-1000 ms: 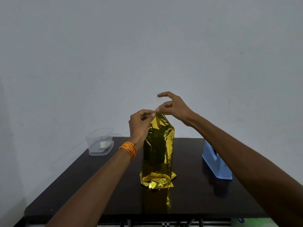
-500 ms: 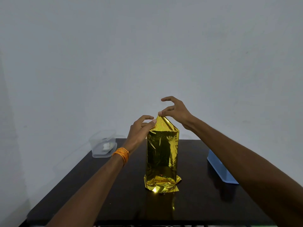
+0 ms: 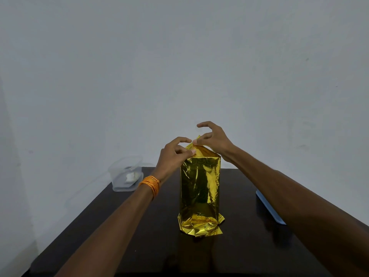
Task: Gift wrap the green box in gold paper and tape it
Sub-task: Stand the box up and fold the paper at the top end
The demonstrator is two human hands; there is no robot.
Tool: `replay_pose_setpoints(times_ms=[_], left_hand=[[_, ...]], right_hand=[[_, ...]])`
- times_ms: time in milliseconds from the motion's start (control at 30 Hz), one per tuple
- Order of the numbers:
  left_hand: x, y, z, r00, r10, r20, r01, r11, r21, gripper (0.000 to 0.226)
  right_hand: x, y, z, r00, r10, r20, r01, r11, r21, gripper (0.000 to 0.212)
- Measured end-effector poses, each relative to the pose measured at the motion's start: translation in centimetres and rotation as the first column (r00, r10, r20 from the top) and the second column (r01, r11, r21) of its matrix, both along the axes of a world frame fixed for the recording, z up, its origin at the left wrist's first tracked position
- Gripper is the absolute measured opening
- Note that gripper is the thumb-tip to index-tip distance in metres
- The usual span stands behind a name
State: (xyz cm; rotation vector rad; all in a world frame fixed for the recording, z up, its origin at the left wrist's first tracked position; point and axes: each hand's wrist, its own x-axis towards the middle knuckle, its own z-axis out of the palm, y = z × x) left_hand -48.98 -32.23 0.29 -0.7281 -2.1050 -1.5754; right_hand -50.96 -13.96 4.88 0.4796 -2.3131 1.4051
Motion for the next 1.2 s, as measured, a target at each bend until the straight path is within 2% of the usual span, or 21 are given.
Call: replay_pose_setpoints(times_ms=[167,333,500,633,767,833,900,1000,1200], left_hand=[[-0.4,0.3,0.1,1.000,0.002,0.002,-0.002,0.999,-0.050,0.046],[-0.7,0.0,0.1,0.998,0.052,-0.030,-0.055,0.992,-0.114,0.023],[-1.0,0.1,-0.4,0.991,0.107,-0.084,-0.116,0.987,-0.109,0.020],[-1.2,0.0,-0.2,0.994,0.082,-0.070,-0.089,0.991,-0.104,0.018],[-1.0,-0.2,-0.1,0.999,0.041,-0.030,-0.045,0.993,-0.108,0.019],[-1.0,-0.2,-0.2,0.999,0.027,-0.023,-0.029,0.995,-0.098,0.019],[-0.9,-0.1,-0.2,1.000,0.025,-0.017,-0.027,0.996,-0.087,0.019],[-1.0,0.0,-0.3,1.000,0.029,0.008,-0.028,0.996,-0.082,0.018],[-1.1,0.0,-0.4,0.998,0.017,0.063,-0.014,0.998,-0.062,0.019]], right_hand=[[-0.4,0.3,-0.7,0.997,-0.010,0.079,0.009,1.000,0.020,0.061],[-0.9,0.4,-0.8,0.992,-0.050,0.113,0.043,0.997,0.060,0.063],[-0.9,0.1,-0.9,0.994,-0.095,0.051,0.089,0.991,0.101,0.066],[-0.3,0.0,-0.9,0.990,-0.137,-0.037,0.140,0.981,0.131,0.076],[0.2,0.3,-1.0,0.980,-0.178,-0.091,0.176,0.984,-0.020,0.085],[0.4,1.0,-1.2,0.987,-0.162,-0.010,0.159,0.980,-0.123,0.087],[0.7,1.6,-1.6,0.984,-0.100,0.146,0.127,0.974,-0.188,0.092],[1.3,2.1,-2.2,0.948,0.001,0.318,0.092,0.956,-0.278,0.091],[1.2,1.7,-2.5,0.916,0.080,0.393,0.093,0.911,-0.402,0.088]])
